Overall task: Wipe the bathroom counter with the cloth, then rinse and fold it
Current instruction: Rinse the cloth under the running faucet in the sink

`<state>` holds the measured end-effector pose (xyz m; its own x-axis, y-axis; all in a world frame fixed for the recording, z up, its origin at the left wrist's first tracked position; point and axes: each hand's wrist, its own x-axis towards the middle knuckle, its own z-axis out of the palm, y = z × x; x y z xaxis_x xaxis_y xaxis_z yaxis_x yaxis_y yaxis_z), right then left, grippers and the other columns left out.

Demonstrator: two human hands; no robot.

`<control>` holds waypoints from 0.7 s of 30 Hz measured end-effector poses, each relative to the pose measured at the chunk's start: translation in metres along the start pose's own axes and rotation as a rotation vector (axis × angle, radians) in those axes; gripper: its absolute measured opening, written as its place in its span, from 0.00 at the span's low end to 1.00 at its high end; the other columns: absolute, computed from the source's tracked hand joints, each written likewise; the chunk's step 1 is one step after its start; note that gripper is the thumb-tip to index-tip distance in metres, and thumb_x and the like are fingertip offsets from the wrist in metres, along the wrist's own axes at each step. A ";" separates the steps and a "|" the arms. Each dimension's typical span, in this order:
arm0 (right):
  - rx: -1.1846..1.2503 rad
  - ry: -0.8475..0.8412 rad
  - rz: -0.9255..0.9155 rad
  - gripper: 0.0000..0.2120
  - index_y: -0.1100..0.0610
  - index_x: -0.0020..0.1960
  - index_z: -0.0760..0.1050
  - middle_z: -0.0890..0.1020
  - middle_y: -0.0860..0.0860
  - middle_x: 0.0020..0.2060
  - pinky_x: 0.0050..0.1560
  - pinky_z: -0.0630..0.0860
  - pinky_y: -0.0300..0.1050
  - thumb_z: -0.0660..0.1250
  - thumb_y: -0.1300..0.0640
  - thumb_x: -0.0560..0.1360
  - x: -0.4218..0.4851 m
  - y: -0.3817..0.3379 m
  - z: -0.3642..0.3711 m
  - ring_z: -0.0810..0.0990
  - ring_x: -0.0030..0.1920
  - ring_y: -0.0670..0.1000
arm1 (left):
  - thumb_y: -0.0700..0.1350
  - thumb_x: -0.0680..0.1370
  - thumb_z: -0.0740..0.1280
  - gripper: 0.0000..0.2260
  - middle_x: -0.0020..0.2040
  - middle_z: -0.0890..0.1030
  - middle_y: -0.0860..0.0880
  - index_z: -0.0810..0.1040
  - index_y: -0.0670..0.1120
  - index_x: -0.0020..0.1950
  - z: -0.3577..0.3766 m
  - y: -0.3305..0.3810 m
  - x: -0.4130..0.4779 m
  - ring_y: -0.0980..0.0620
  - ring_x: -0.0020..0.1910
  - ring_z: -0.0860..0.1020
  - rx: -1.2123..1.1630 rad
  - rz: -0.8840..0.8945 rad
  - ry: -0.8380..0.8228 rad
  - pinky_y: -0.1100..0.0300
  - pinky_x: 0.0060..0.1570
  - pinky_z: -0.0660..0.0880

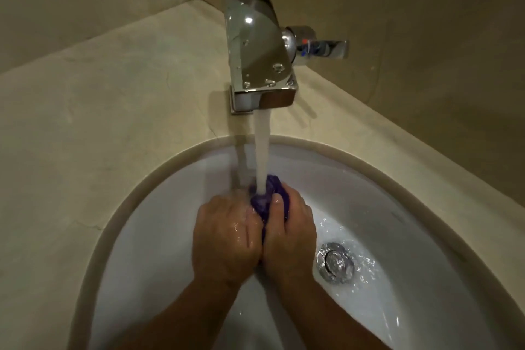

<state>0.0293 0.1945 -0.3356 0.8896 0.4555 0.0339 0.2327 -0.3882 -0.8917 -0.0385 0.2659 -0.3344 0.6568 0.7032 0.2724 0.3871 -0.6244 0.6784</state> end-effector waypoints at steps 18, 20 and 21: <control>-0.040 -0.176 0.185 0.08 0.40 0.51 0.77 0.81 0.38 0.43 0.44 0.74 0.39 0.61 0.50 0.81 0.030 -0.010 -0.013 0.79 0.46 0.42 | 0.53 0.79 0.53 0.16 0.43 0.82 0.51 0.80 0.52 0.48 -0.001 0.024 0.017 0.47 0.46 0.80 0.332 -0.223 -0.173 0.48 0.55 0.74; -0.012 -0.180 0.163 0.08 0.39 0.51 0.76 0.80 0.37 0.41 0.40 0.70 0.35 0.62 0.52 0.81 0.028 -0.023 -0.021 0.78 0.43 0.40 | 0.50 0.78 0.53 0.14 0.41 0.81 0.52 0.79 0.52 0.46 -0.010 0.030 0.018 0.47 0.44 0.79 0.307 -0.219 -0.139 0.50 0.50 0.72; 0.013 -0.154 0.104 0.08 0.40 0.52 0.77 0.80 0.37 0.41 0.41 0.71 0.35 0.62 0.53 0.82 0.025 -0.033 -0.026 0.78 0.43 0.40 | 0.48 0.78 0.54 0.13 0.42 0.81 0.52 0.79 0.52 0.46 -0.017 0.035 0.018 0.47 0.44 0.79 0.281 -0.223 -0.082 0.52 0.48 0.71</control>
<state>0.0545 0.1977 -0.2939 0.8377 0.5309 -0.1278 0.1360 -0.4296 -0.8927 -0.0240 0.2627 -0.2942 0.5818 0.8098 0.0759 0.6814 -0.5362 0.4982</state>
